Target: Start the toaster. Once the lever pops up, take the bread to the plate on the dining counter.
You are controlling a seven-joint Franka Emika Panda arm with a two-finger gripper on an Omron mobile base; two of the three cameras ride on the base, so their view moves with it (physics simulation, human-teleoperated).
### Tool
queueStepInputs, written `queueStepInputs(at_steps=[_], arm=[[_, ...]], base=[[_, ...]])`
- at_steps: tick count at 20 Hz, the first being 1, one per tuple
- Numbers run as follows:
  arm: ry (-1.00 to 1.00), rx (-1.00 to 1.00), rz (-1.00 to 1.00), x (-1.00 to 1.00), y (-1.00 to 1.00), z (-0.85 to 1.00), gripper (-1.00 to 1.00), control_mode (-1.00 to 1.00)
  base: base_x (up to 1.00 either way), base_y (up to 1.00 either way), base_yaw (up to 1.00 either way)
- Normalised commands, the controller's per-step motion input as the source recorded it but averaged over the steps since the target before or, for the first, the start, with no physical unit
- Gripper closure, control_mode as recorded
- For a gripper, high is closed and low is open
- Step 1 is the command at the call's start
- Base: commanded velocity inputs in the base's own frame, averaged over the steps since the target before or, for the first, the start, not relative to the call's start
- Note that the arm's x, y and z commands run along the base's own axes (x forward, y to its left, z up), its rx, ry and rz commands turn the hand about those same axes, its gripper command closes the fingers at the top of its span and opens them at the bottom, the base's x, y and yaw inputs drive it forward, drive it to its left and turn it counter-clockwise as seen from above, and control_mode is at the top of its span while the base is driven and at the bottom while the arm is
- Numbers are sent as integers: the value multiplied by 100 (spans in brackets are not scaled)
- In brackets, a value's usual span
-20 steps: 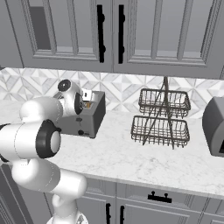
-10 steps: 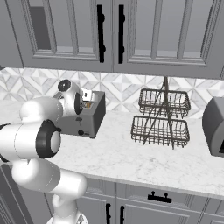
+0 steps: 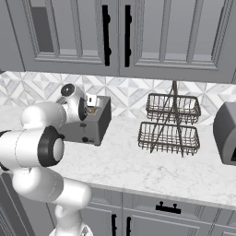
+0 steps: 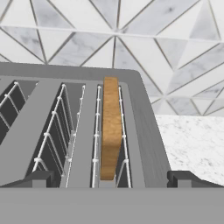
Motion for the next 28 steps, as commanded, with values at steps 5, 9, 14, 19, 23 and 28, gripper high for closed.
queueStepInputs(at_steps=[5,9,14,19,23,28], arm=[[0,0,0,0,0,0,-100,-100],[0,0,0,0,0,0,-100,-100],[0,0,0,0,0,0,-100,-100],[0,0,0,0,0,0,-100,-100],[0,0,0,0,0,0,-100,-100],[0,0,0,0,0,0,-100,-100]], base=[[0,0,0],[0,0,0],[0,0,0],[0,0,0],[0,0,0],[0,0,0]])
